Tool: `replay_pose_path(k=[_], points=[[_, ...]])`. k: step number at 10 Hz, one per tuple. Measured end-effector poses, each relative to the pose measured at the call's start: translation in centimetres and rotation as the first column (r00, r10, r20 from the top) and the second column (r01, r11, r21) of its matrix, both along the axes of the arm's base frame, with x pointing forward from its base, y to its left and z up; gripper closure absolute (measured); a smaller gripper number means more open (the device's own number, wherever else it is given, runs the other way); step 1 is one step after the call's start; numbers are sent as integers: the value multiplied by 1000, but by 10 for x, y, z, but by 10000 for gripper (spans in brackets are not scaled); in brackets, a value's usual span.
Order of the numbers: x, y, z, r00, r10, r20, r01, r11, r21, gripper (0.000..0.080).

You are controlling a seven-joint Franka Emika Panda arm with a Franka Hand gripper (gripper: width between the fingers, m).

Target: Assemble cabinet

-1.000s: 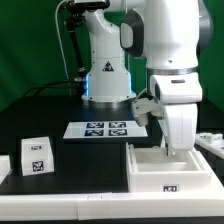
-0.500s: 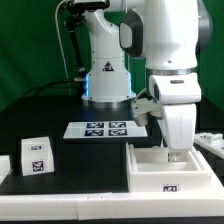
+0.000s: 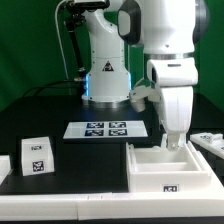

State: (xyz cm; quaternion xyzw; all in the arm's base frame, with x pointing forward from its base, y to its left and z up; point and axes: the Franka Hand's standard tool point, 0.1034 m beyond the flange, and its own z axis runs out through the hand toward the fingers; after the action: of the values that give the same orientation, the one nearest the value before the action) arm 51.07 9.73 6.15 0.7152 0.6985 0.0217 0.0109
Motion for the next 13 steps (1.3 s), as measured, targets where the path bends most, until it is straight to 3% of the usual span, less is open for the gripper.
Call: replay_pose_path(k=[2,5,8,10,13], points=[[-20,14,10,1000,13,8,-13,1000,6,2],[-37,49,3,999,33,24,-33,999,33,2],[-35,42,3,1000,18,23,-19,999,31,2],[-34,38,3,984,173,48,-175,984,24,2],[-59,67,-5,947,316,51,-317,948,11,2]])
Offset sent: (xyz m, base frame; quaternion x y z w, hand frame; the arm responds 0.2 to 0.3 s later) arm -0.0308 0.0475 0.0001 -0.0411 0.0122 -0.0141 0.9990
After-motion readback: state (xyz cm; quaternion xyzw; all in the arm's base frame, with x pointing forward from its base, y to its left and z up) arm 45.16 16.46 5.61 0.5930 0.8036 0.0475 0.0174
